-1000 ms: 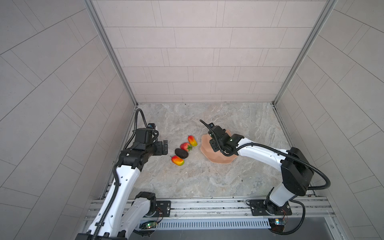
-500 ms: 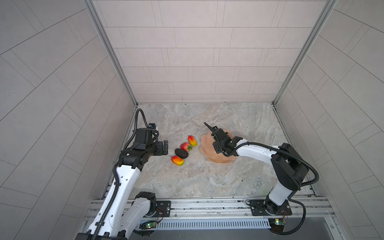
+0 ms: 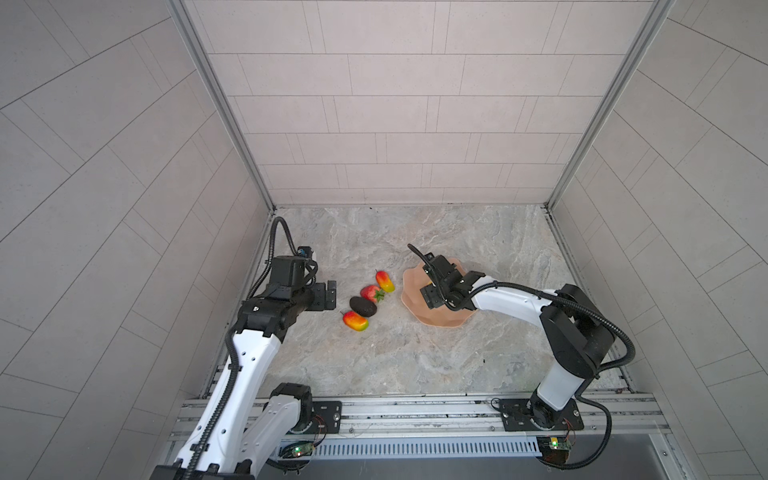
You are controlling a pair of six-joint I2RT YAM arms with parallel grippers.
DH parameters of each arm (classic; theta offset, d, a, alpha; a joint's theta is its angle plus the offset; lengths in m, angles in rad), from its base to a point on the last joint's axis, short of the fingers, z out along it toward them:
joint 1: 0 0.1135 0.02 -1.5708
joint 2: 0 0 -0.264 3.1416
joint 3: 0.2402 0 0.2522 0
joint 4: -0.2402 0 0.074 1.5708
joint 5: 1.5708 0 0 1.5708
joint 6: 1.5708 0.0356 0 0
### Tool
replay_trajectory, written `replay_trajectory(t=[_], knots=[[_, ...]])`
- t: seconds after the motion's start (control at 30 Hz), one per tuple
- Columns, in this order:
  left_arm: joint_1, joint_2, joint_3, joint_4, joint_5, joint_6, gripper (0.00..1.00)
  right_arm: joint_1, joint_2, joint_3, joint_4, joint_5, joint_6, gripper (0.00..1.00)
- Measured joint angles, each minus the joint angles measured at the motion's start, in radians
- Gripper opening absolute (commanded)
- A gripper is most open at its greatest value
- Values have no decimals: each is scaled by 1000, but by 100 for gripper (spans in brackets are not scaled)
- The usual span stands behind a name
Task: Place and organize the fake fruits in the fruit bowl
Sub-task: 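Carry the yellow apple into the pink bowl and release it, then reach the right gripper to the nearer mango and grasp it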
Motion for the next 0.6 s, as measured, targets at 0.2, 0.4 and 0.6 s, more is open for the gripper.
replay_trajectory(t=[0.2, 0.4, 0.6], knots=[[0, 0, 0, 0, 0, 0, 100, 4, -79, 69, -93, 8, -36, 97], [0, 0, 0, 0, 0, 0, 100, 77, -100, 233, -128, -8, -52, 100], [0, 0, 0, 0, -2, 0, 100, 248, 20, 362, -126, -72, -60, 100]])
